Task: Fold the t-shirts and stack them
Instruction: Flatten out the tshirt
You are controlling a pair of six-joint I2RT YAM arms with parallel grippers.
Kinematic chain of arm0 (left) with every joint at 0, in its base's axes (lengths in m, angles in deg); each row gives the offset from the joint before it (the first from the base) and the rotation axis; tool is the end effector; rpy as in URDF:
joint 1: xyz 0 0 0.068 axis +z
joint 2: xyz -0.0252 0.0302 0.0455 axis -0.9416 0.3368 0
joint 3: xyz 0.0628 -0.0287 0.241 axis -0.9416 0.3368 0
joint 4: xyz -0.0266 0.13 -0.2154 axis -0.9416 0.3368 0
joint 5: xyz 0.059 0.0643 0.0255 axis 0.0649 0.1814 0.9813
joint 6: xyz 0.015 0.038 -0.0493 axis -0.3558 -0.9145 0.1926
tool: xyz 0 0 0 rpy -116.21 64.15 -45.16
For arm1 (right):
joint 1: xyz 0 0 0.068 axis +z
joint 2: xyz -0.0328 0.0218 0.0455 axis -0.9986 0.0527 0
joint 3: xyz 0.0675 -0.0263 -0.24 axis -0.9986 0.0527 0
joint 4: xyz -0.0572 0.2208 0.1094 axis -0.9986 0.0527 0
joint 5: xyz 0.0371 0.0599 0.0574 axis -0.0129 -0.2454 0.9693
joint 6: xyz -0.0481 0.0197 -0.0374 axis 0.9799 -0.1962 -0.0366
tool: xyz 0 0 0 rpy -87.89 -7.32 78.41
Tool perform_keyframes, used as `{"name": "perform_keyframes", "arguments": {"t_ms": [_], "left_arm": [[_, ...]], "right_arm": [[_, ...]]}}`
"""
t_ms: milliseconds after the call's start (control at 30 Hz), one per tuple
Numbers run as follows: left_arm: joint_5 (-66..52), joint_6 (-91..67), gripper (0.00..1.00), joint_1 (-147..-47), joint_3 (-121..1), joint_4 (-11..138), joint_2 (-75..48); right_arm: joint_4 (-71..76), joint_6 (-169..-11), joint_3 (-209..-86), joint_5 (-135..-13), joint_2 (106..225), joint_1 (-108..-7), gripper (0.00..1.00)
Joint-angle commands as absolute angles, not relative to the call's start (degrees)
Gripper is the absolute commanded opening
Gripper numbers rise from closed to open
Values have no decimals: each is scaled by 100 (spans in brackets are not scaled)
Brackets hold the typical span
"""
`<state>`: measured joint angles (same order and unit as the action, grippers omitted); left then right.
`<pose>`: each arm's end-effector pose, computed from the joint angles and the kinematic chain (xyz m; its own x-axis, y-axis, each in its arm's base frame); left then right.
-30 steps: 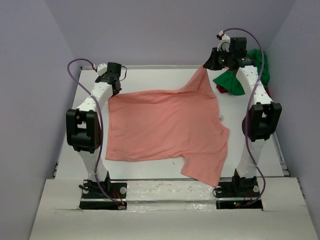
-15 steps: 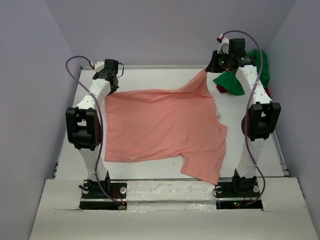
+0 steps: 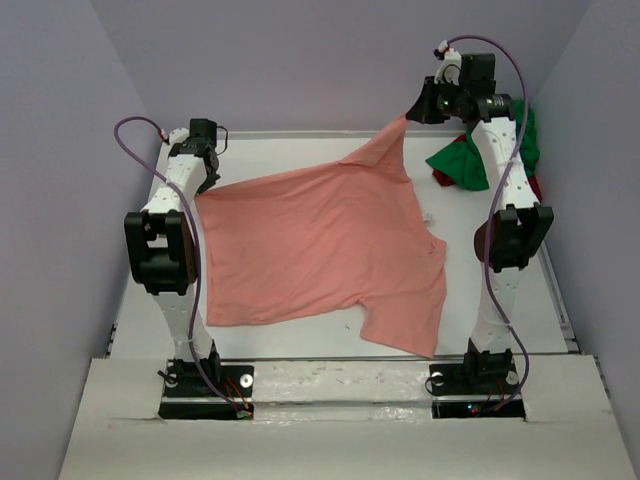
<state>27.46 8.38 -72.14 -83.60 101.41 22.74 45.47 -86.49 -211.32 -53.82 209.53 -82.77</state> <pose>0.4251 0.0082 0.2392 -0.5410 -0.4539 -0.7080 -0.6168 0.7864 -0.0328 0.4718 0.0577 0.3693 -0.5160 0.0123 -0.8565 -0.4392 0.8547 0.2769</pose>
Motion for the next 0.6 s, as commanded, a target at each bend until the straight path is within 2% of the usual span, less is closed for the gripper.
{"name": "perform_keyframes", "arguments": {"t_ms": [0, 100, 200, 233, 400, 567], "left_arm": [[2818, 801, 0, -7146, -8588, 10273, 2239], [2765, 792, 0, -7146, -8640, 10273, 2266], [2669, 766, 0, -7146, -8676, 10274, 2196], [2599, 714, 0, -7146, -8641, 10239, 2143], [2625, 704, 0, -7146, -8500, 10247, 1845], [2326, 451, 0, -7233, -8455, 10308, 1003]], "right_arm": [[4662, -8536, -21324, -4963, 21160, -8241, 0], [4749, -8466, -21367, -4384, 21344, -8241, 0], [4653, -8544, -21210, -4714, 21337, -8189, 0], [4575, -8579, -20896, -5369, 21136, -8188, 0], [3591, -8597, -19313, -6217, 19792, -8135, 0], [3632, -8440, -19117, -6851, 18457, -8030, 0]]}}
